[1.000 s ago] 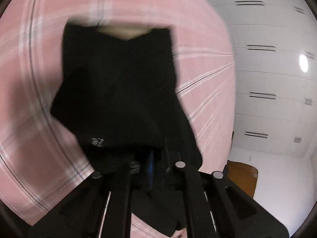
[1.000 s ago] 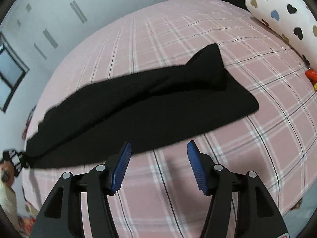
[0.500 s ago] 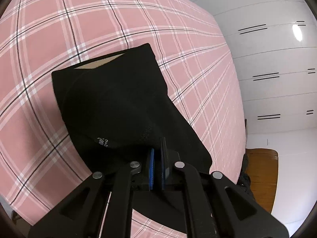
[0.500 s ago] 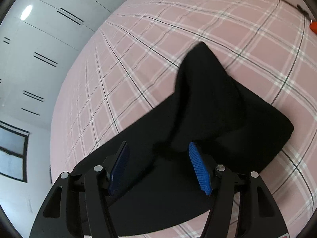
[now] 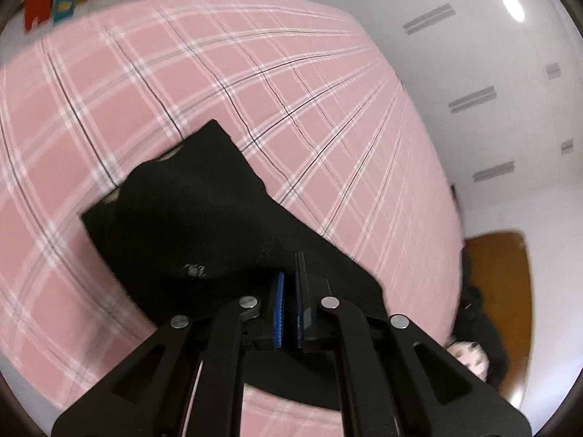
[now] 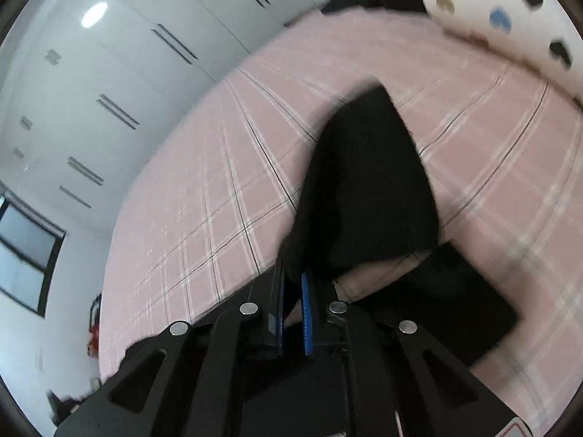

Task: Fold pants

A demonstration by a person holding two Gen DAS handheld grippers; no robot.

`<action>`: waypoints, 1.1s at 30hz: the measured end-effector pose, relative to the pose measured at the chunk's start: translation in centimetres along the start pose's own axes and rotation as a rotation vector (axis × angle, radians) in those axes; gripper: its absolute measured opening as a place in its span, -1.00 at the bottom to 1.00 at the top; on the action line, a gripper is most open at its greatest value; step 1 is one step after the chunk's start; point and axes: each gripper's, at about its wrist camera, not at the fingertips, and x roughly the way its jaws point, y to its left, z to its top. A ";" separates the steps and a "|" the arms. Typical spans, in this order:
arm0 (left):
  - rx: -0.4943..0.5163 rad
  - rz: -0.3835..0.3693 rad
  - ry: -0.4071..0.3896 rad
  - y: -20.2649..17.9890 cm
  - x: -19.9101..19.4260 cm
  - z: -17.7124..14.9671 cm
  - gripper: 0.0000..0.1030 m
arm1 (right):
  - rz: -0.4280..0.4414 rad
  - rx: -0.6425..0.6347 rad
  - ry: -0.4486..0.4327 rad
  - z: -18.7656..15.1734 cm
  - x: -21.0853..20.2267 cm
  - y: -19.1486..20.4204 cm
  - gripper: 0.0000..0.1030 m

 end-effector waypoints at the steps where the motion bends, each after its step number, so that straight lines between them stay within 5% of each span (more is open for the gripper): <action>1: 0.011 0.020 0.008 0.5 0.3 -0.3 -0.93 | -0.038 0.013 0.046 -1.1 0.8 -2.2 -0.87; 5: -0.099 0.093 0.112 6.5 4.5 -2.4 -0.92 | -0.119 0.134 0.178 -5.2 4.2 -8.7 -0.90; 11: -0.130 0.030 0.067 8.3 4.0 -4.0 -0.86 | -0.051 0.193 0.154 -6.0 3.2 -9.7 -0.91; 13: -0.134 -0.002 0.040 8.0 3.4 -3.6 -0.78 | -0.042 0.187 0.167 -5.7 3.2 -9.5 -0.76; 15: -0.150 -0.040 0.050 7.8 3.6 -3.3 -0.31 | -0.041 0.181 0.167 -5.7 3.2 -9.3 -0.68; 16: -0.163 -0.061 0.057 7.9 3.4 -3.3 0.17 | -0.041 0.184 0.172 -6.0 3.8 -9.3 -0.43; 17: -0.187 -0.059 0.052 8.0 3.7 -3.1 0.42 | -0.029 0.187 0.169 -5.8 4.1 -9.2 -0.28; 18: -0.200 -0.027 0.030 7.9 3.6 -2.9 0.44 | -0.029 0.180 0.163 -6.0 3.9 -8.4 -0.20; 19: -0.202 -0.011 -0.002 7.9 3.5 -2.5 0.43 | -0.036 0.159 0.159 -5.8 4.1 -7.9 -0.24; 20: -0.200 -0.022 -0.012 7.8 3.8 -2.2 0.22 | -0.043 0.144 0.157 -5.8 4.4 -7.6 -0.36; 21: -0.198 -0.034 -0.017 7.8 3.9 -1.7 -0.09 | -0.056 0.131 0.155 -5.6 4.4 -7.1 -0.87; 22: -0.184 -0.010 -0.012 7.7 4.0 -1.2 -0.82 | -0.044 0.125 0.139 -5.2 3.9 -6.7 -0.90; 27: -0.093 0.001 -0.038 7.4 1.0 -1.0 -0.86 | 0.023 0.075 0.062 -4.9 -0.7 -5.9 -0.91; 31: -0.133 0.086 0.014 11.3 2.6 -1.3 -0.85 | -0.085 0.068 0.215 -7.3 3.0 -9.5 -0.91; 33: -0.173 0.083 0.058 13.1 4.1 -2.0 -0.85 | -0.050 0.118 0.202 -7.8 3.1 -10.8 -0.92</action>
